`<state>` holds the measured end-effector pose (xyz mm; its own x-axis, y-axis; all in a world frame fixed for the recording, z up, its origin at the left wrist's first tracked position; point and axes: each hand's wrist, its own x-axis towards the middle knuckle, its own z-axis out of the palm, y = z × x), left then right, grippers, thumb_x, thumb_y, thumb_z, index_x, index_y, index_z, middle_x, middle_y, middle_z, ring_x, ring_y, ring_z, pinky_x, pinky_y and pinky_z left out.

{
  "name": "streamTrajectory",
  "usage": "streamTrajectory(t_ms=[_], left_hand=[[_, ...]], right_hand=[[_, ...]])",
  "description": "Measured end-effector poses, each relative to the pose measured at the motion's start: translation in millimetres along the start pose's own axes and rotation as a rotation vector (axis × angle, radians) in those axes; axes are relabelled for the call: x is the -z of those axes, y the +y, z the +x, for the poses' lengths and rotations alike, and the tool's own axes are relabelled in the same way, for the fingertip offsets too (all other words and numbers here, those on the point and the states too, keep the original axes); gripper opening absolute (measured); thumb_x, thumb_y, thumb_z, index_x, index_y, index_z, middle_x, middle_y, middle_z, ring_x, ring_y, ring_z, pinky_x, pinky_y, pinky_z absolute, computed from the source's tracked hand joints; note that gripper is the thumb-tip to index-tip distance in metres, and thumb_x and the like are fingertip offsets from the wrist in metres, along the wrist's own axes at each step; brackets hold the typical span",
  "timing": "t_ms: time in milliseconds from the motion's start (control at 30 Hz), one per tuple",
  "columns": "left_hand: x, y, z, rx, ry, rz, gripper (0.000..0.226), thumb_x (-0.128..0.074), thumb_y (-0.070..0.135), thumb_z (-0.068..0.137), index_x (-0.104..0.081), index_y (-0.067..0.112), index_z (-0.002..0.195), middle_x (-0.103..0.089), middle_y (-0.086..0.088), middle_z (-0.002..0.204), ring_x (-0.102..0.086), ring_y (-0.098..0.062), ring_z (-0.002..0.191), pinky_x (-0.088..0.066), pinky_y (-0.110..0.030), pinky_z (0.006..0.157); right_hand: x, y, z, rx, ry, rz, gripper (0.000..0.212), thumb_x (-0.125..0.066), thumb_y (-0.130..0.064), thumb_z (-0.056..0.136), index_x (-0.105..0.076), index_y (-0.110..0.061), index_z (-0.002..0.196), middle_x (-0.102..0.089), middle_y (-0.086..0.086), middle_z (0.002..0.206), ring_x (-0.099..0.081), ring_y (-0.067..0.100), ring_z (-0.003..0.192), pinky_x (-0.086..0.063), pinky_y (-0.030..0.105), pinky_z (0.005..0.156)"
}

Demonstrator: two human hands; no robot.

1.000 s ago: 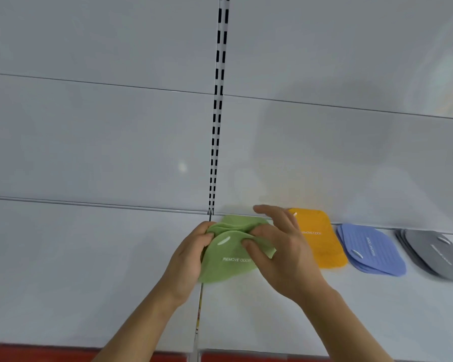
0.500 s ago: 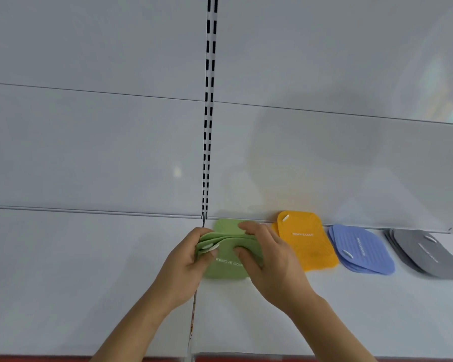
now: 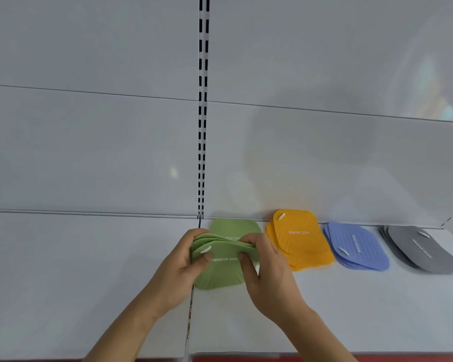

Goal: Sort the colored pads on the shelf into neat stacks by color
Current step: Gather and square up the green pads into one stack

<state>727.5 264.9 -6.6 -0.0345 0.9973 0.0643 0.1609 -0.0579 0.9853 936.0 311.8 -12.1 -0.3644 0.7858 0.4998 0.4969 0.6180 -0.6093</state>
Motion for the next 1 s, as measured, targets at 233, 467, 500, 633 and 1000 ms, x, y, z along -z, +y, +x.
streamTrajectory(t_ms=[233, 467, 500, 633, 1000], left_hand=[[17.2, 2.4, -1.0, -0.044, 0.162, -0.002, 0.023, -0.06, 0.03, 0.096, -0.068, 0.042, 0.114, -0.076, 0.007, 0.116, -0.071, -0.012, 0.11, -0.051, -0.033, 0.093], [37.6, -3.8, -1.5, -0.049, 0.322, -0.06, 0.028, -0.061, 0.027, 0.091, -0.071, 0.039, 0.114, -0.077, 0.005, 0.118, -0.07, -0.015, 0.113, -0.051, -0.042, 0.104], [37.9, -4.7, -2.3, -0.042, 0.33, -0.052, 0.028, -0.061, 0.027, 0.091, -0.071, 0.038, 0.115, -0.077, 0.005, 0.118, -0.07, -0.015, 0.113, -0.051, -0.043, 0.105], [39.3, -8.3, -5.8, -0.023, 0.335, 0.016, 0.03, -0.06, 0.03, 0.092, -0.068, 0.033, 0.12, -0.077, 0.008, 0.118, -0.07, -0.015, 0.114, -0.051, -0.048, 0.107], [39.2, -3.1, -12.8, -0.004, 0.353, 0.097, 0.032, -0.058, 0.031, 0.092, -0.067, 0.033, 0.122, -0.076, 0.014, 0.117, -0.069, -0.01, 0.113, -0.051, -0.04, 0.101]], right_hand=[[18.3, 12.1, 17.9, -0.181, 0.119, -0.062, 0.019, -0.056, -0.023, 0.104, -0.063, -0.023, 0.121, -0.071, -0.007, 0.103, -0.068, 0.01, 0.087, -0.054, 0.026, 0.073], [7.7, 27.6, 32.0, -0.58, -0.282, -0.481, 0.043, -0.06, -0.056, 0.095, -0.06, -0.017, 0.115, -0.07, 0.002, 0.105, -0.064, 0.025, 0.096, -0.045, 0.033, 0.072], [2.1, 26.1, 33.8, -0.612, -0.326, -0.519, 0.048, -0.06, -0.06, 0.093, -0.059, -0.016, 0.113, -0.067, 0.003, 0.106, -0.063, 0.025, 0.096, -0.042, 0.032, 0.072], [-6.6, 28.2, 38.9, -0.714, -0.363, -0.52, 0.05, -0.067, -0.059, 0.09, -0.059, -0.015, 0.113, -0.057, -0.001, 0.094, -0.054, 0.023, 0.087, -0.041, 0.031, 0.071], [-18.3, 43.0, 41.7, -0.859, -0.271, -0.376, 0.061, -0.079, -0.047, 0.076, -0.058, -0.011, 0.121, -0.058, 0.009, 0.119, -0.056, 0.029, 0.114, -0.047, 0.035, 0.082]])
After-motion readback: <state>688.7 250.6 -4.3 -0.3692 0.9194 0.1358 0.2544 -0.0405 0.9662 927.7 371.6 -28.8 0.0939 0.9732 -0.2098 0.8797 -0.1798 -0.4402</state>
